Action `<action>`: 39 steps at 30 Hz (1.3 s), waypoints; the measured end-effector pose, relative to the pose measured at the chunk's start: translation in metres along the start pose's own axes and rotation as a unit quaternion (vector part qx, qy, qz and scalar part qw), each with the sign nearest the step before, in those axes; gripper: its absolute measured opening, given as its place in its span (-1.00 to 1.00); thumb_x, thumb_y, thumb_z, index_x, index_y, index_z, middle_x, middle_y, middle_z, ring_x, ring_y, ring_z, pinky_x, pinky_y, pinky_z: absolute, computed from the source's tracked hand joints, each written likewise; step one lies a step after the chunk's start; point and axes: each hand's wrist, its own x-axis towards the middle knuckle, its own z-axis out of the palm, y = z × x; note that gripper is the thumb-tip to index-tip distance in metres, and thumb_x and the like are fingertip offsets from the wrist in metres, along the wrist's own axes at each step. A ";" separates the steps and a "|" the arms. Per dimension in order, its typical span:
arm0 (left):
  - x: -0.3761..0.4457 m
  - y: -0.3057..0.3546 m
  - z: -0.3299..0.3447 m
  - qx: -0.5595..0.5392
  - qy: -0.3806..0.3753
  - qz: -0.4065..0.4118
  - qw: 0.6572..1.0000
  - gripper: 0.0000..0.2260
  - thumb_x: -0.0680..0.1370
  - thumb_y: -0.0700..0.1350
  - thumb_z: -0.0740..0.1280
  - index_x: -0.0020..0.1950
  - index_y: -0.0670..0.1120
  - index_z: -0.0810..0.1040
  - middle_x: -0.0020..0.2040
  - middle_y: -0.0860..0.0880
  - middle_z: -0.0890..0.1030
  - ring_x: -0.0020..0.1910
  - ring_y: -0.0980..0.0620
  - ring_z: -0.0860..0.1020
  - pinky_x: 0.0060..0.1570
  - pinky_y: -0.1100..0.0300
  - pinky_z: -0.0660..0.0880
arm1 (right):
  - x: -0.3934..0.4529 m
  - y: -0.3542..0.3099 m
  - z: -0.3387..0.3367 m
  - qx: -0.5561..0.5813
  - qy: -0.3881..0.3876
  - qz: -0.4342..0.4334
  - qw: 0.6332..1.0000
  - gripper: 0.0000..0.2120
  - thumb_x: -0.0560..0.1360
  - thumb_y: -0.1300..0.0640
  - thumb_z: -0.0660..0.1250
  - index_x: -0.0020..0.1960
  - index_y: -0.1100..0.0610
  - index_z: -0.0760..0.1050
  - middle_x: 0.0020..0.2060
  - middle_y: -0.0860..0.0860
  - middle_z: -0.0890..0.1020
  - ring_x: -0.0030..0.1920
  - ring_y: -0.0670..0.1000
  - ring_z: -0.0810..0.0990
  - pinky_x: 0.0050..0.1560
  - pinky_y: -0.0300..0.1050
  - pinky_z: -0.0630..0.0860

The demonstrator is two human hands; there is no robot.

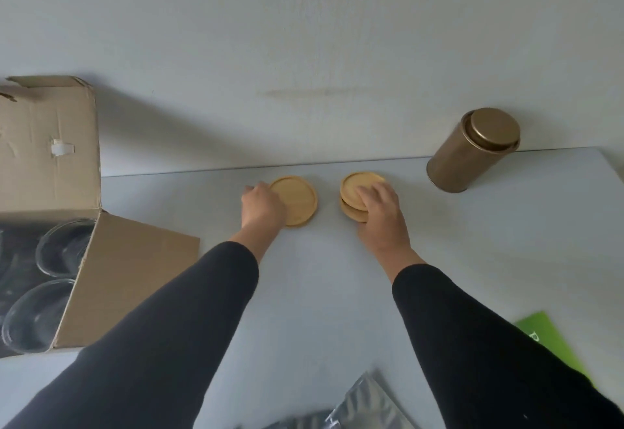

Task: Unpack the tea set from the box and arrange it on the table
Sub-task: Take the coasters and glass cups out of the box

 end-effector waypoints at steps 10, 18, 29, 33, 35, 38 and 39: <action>-0.003 0.005 0.019 -0.051 0.008 0.075 0.996 -0.26 0.43 0.17 0.32 0.52 0.00 0.11 0.47 -0.05 0.19 0.46 -0.08 0.19 0.35 -0.05 0.30 | 0.006 0.009 -0.020 -0.016 -0.065 0.029 0.997 -0.39 0.23 -0.06 0.49 0.20 0.06 0.38 0.48 0.07 0.11 0.50 0.12 0.06 0.37 0.20 0.20; -0.002 0.016 0.019 0.113 -0.071 0.141 0.981 -0.12 0.35 0.16 0.45 0.52 0.15 0.00 0.44 -0.08 0.16 0.43 -0.14 0.15 0.19 -0.09 0.39 | 0.032 -0.005 -0.025 -0.060 -0.191 0.081 0.976 -0.08 0.29 -0.09 0.46 0.48 -0.22 -0.01 0.42 0.09 0.11 0.42 0.16 0.10 0.24 0.16 0.30; -0.006 0.021 0.021 0.071 -0.065 0.149 0.984 -0.20 0.32 0.06 0.52 0.44 -0.02 0.19 0.34 -0.09 0.23 0.33 -0.12 0.24 0.08 0.05 0.46 | 0.037 -0.010 -0.033 -0.077 -0.230 0.101 0.965 -0.22 0.27 0.01 0.48 0.38 -0.05 0.18 0.24 0.12 0.23 0.26 0.18 0.24 0.12 0.03 0.46; -0.006 0.026 0.022 0.083 -0.072 0.169 0.980 -0.20 0.35 0.08 0.49 0.48 0.01 0.17 0.39 -0.04 0.24 0.35 -0.14 0.23 0.16 0.02 0.44 | 0.039 -0.010 -0.035 -0.081 -0.242 0.100 0.962 -0.22 0.29 0.01 0.48 0.40 -0.04 0.17 0.25 0.12 0.23 0.26 0.17 0.23 0.14 0.03 0.45; -0.005 0.027 0.024 0.087 -0.073 0.170 0.979 -0.21 0.35 0.09 0.48 0.48 0.05 0.17 0.39 -0.03 0.24 0.35 -0.15 0.22 0.19 0.00 0.44 | 0.040 -0.010 -0.034 -0.084 -0.243 0.102 0.961 -0.21 0.30 0.00 0.46 0.42 -0.05 0.15 0.27 0.12 0.22 0.29 0.17 0.21 0.17 0.04 0.45; -0.005 0.026 0.026 0.094 -0.068 0.175 0.978 -0.21 0.35 0.12 0.47 0.48 0.08 0.16 0.38 -0.03 0.24 0.33 -0.15 0.24 0.21 0.00 0.43 | 0.038 -0.011 -0.032 -0.087 -0.247 0.104 0.960 -0.17 0.32 -0.02 0.44 0.47 -0.10 0.10 0.31 0.12 0.19 0.32 0.18 0.17 0.21 0.06 0.44; -0.005 0.025 0.026 0.094 -0.069 0.175 0.978 -0.20 0.35 0.13 0.48 0.49 0.08 0.15 0.39 -0.04 0.23 0.34 -0.15 0.23 0.21 -0.01 0.43 | 0.037 -0.010 -0.033 -0.086 -0.247 0.104 0.959 -0.16 0.33 -0.02 0.43 0.49 -0.12 0.08 0.33 0.12 0.18 0.33 0.18 0.16 0.23 0.07 0.42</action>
